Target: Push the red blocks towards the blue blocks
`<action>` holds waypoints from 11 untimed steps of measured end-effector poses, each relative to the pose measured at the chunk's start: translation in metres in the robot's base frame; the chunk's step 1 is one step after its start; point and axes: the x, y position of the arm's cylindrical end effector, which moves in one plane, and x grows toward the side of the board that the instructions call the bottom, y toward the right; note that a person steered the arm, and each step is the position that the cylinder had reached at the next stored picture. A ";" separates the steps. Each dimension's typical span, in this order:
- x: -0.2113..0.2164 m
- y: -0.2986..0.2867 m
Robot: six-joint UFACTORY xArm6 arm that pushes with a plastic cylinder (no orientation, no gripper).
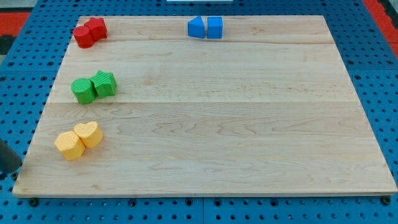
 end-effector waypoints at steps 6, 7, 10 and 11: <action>-0.256 0.032; -0.295 0.037; -0.320 -0.003; -0.349 0.014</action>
